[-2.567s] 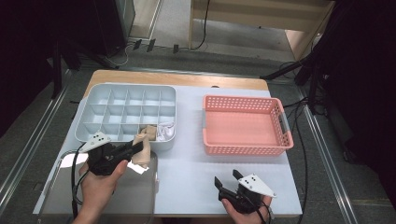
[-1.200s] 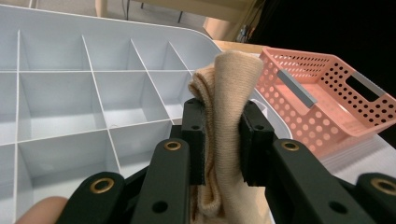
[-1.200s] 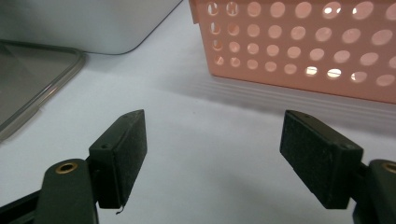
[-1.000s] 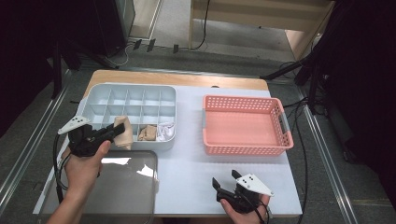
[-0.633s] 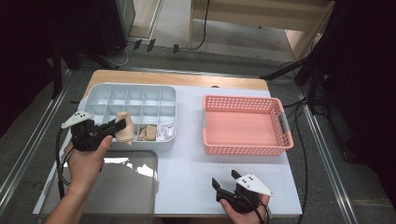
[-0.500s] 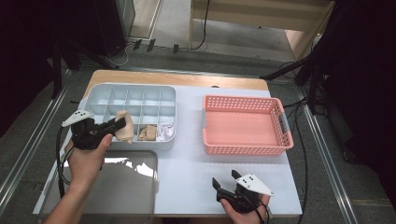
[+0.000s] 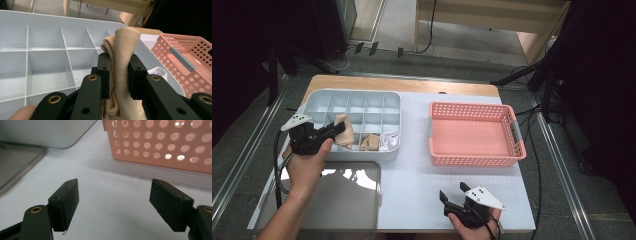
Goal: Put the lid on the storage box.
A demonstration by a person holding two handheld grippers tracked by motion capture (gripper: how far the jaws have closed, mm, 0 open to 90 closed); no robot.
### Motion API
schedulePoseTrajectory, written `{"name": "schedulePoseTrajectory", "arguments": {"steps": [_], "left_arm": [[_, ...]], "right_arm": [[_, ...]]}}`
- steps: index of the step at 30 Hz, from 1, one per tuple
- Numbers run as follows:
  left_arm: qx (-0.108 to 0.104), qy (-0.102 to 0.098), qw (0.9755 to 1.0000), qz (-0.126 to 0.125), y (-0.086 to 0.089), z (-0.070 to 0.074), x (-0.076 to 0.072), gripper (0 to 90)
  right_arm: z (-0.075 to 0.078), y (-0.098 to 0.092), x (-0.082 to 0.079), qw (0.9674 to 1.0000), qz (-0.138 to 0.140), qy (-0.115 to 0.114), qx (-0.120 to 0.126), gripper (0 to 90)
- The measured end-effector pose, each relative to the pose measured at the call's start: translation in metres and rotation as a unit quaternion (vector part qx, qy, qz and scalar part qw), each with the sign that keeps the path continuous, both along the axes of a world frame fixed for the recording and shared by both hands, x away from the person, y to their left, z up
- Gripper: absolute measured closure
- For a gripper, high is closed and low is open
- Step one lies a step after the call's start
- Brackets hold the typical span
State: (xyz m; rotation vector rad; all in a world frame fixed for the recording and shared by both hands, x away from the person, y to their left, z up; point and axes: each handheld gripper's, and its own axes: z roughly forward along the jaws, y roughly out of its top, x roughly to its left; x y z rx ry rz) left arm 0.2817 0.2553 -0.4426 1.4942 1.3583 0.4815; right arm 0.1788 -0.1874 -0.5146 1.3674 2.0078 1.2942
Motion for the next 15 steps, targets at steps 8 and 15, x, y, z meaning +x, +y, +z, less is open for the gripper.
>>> {"name": "schedulePoseTrajectory", "arguments": {"steps": [8,15], "left_arm": [[0.013,0.001,0.9999,0.007,-0.001,-0.002,0.009,75.8],[0.019,0.005,0.9998,0.011,-0.002,-0.006,0.014,75.8]], "right_arm": [[-0.001,0.001,0.000,1.0000,0.002,0.000,-0.001,23.7],[-0.001,0.000,0.000,1.0000,0.002,-0.001,-0.002,23.9]]}}
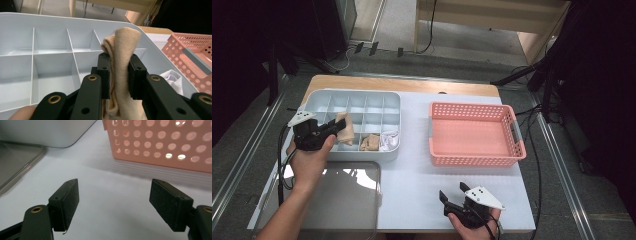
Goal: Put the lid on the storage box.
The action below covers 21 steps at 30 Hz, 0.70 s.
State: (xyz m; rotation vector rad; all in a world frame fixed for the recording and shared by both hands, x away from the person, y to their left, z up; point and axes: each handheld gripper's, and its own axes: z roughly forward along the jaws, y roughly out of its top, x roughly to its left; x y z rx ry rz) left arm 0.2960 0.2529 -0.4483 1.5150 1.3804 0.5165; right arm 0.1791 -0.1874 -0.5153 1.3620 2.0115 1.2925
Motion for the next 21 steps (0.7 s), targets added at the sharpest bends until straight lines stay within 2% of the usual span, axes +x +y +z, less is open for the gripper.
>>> {"name": "schedulePoseTrajectory", "arguments": {"steps": [21], "left_arm": [[0.015,0.015,0.9998,-0.002,-0.006,-0.014,0.006,75.7]], "right_arm": [[0.000,0.000,0.000,1.0000,-0.001,0.003,0.001,24.2]]}}
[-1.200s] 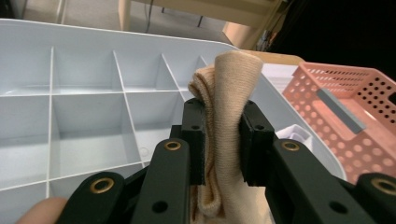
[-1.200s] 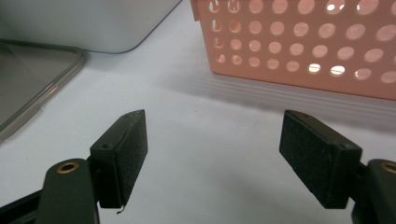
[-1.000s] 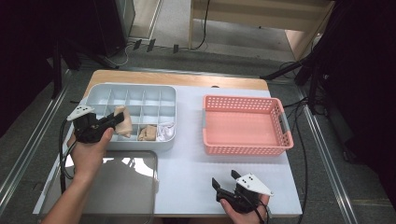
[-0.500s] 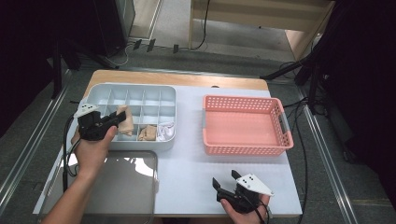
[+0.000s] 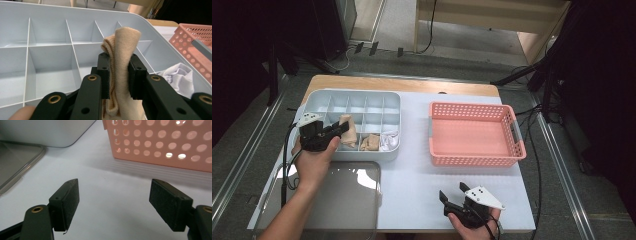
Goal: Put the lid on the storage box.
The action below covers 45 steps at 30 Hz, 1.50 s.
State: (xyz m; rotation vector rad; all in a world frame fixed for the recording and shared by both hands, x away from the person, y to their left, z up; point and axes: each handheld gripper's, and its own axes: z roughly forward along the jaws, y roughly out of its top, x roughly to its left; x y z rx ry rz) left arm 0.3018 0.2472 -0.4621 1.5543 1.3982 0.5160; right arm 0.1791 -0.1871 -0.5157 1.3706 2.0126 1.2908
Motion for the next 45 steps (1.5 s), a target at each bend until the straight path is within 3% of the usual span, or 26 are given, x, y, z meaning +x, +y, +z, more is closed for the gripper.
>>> {"name": "schedulePoseTrajectory", "arguments": {"steps": [26,31,34,36,40,45], "left_arm": [[0.018,0.029,0.9992,-0.019,-0.002,-0.014,-0.002,74.7],[0.025,0.048,0.9979,-0.036,-0.002,-0.012,0.000,73.8],[0.017,0.060,0.9973,-0.039,-0.002,-0.011,0.001,72.4],[0.014,0.065,0.9967,-0.046,-0.001,-0.010,0.002,69.3],[0.006,0.067,0.9969,-0.041,0.001,-0.008,0.003,54.6],[-0.002,0.061,0.9975,-0.035,0.004,-0.002,0.003,47.9]], "right_arm": [[-0.001,0.002,0.000,1.0000,0.003,0.001,0.001,24.6],[-0.002,0.002,0.001,1.0000,0.005,0.000,0.000,24.6],[-0.002,0.002,0.001,1.0000,0.005,0.000,0.000,24.7],[-0.002,0.002,0.001,1.0000,0.005,0.001,0.000,24.7],[-0.002,0.002,0.001,1.0000,0.004,0.001,0.002,24.6],[-0.002,0.001,0.001,1.0000,0.004,0.002,0.003,24.7]]}}
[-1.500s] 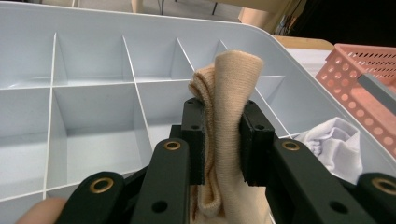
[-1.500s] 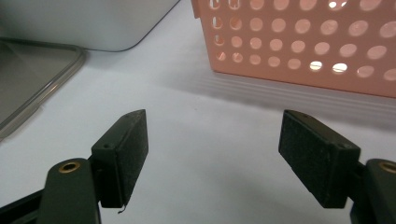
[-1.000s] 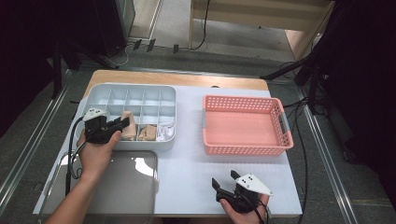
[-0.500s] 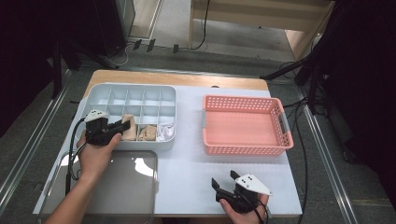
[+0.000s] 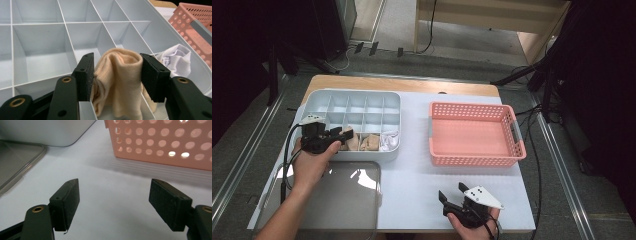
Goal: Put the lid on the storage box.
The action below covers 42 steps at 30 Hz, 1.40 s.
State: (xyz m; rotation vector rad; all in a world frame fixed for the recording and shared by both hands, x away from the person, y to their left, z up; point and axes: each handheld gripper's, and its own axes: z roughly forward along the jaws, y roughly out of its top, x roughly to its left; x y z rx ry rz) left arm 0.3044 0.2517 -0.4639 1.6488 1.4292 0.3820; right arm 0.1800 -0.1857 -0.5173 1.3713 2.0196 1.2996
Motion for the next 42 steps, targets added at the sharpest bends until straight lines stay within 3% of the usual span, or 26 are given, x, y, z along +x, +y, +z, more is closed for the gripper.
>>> {"name": "schedulePoseTrajectory", "arguments": {"steps": [5,10,19,22,24,28,31,36,39,42], "left_arm": [[-0.002,0.007,1.0000,-0.004,0.000,0.002,0.002,53.4],[0.010,0.015,0.9998,-0.006,-0.002,0.001,0.003,72.1],[0.027,0.078,0.9964,-0.020,-0.001,-0.005,0.012,78.1],[0.037,0.109,0.9927,-0.035,-0.002,-0.004,0.019,78.0],[0.044,0.143,0.9871,-0.058,-0.002,-0.005,0.028,77.7],[0.065,0.180,0.9779,-0.085,-0.004,-0.005,0.038,77.7],[0.088,0.190,0.9734,-0.092,-0.009,-0.003,0.042,77.8],[0.122,0.217,0.9620,-0.112,-0.016,-0.004,0.051,78.0],[0.139,0.220,0.9583,-0.119,-0.021,-0.005,0.053,78.7],[0.138,0.217,0.9579,-0.127,-0.019,-0.005,0.053,78.1]], "right_arm": [[0.000,0.000,0.000,1.0000,0.000,0.001,0.001,24.7],[0.000,0.000,0.000,1.0000,0.000,0.001,0.002,24.6],[0.000,-0.001,0.000,1.0000,0.000,0.003,0.002,24.8],[0.000,-0.001,0.000,1.0000,0.000,0.003,0.002,24.8],[0.000,0.000,0.000,1.0000,0.000,0.003,0.003,24.8],[0.000,-0.001,0.000,1.0000,0.000,0.003,0.003,24.8],[0.000,-0.001,0.001,1.0000,-0.001,0.002,0.004,24.9],[-0.001,0.000,0.001,1.0000,0.001,0.004,0.003,25.0],[-0.001,0.000,0.001,1.0000,0.001,0.004,0.002,25.0],[-0.002,0.001,0.002,1.0000,0.000,0.005,0.005,25.1]]}}
